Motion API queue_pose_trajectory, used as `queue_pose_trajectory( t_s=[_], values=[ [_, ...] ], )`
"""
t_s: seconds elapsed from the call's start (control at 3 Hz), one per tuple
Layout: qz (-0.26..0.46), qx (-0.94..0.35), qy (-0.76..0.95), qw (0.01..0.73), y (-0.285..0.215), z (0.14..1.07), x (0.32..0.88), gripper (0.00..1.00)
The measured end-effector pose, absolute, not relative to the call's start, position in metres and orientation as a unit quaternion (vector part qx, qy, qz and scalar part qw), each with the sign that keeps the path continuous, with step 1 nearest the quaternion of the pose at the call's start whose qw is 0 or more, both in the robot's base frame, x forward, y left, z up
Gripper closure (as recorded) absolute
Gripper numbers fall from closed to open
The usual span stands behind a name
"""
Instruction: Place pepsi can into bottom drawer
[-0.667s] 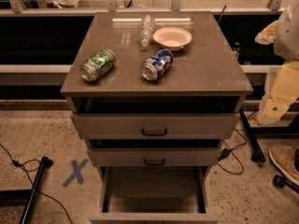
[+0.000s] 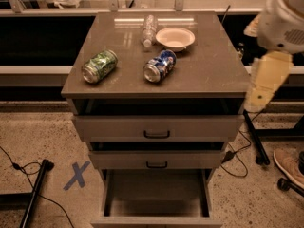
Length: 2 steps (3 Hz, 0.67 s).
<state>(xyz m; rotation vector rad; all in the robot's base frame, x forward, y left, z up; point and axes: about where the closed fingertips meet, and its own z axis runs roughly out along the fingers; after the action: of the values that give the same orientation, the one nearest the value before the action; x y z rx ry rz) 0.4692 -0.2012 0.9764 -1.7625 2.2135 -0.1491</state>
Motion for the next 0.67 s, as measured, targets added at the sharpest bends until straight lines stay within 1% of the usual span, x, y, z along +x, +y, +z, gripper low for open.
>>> queue_pose_trajectory(
  t_s=[0.33, 0.67],
  values=[
    [-0.080, -0.656, 0.734, 0.155, -0.1763, 0.9701, 0.5124, 0.00],
    [-0.083, -0.661, 0.730, 0.154, -0.1746, 0.9694, 0.5150, 0.00]
  ],
)
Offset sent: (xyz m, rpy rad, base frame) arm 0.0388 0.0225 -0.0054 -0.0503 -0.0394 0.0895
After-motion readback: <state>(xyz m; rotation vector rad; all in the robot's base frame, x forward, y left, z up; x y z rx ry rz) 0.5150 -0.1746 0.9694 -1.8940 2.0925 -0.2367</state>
